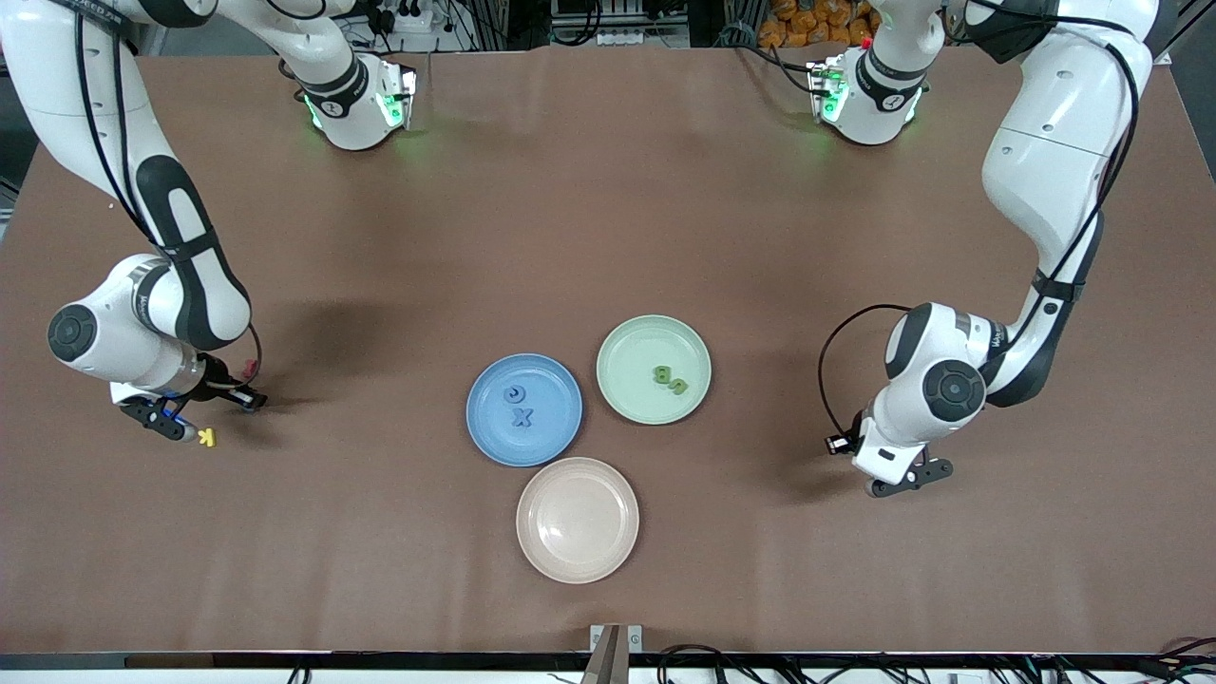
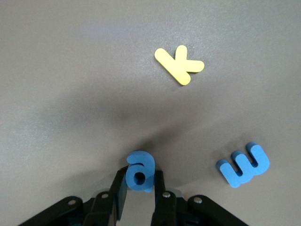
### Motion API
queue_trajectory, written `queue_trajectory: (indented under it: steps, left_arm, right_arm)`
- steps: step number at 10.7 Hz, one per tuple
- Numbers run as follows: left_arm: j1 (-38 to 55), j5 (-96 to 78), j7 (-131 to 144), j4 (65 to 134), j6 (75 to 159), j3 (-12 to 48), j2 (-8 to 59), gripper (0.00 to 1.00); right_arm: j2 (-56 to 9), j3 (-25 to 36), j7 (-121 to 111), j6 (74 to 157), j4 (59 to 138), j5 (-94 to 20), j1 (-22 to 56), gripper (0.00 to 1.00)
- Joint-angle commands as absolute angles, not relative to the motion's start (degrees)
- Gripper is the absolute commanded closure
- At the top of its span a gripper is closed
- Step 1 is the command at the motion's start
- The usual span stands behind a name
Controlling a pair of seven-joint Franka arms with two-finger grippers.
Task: Sort letters by color into matching plates
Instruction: 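Place the a on the blue plate while the left gripper drops P on green plate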
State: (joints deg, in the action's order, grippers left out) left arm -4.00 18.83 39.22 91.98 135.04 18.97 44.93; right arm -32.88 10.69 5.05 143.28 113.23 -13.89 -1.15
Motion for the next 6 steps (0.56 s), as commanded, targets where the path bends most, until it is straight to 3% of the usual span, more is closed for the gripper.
queue_trajectory:
  steps: [1,6]
  left_arm:
    - [0.25,17.84,49.44,92.20,134.47,21.78,42.80,1.00]
    - [10.79,17.84,63.53,91.67,133.17,25.31,42.72,1.00]
  right_arm:
    - [-33.48,7.65,4.66,145.81,114.17,-13.89,-2.55,0.76]
    - [-32.87,6.78,-2.36,145.11,113.29,-13.54,-1.50,0.82]
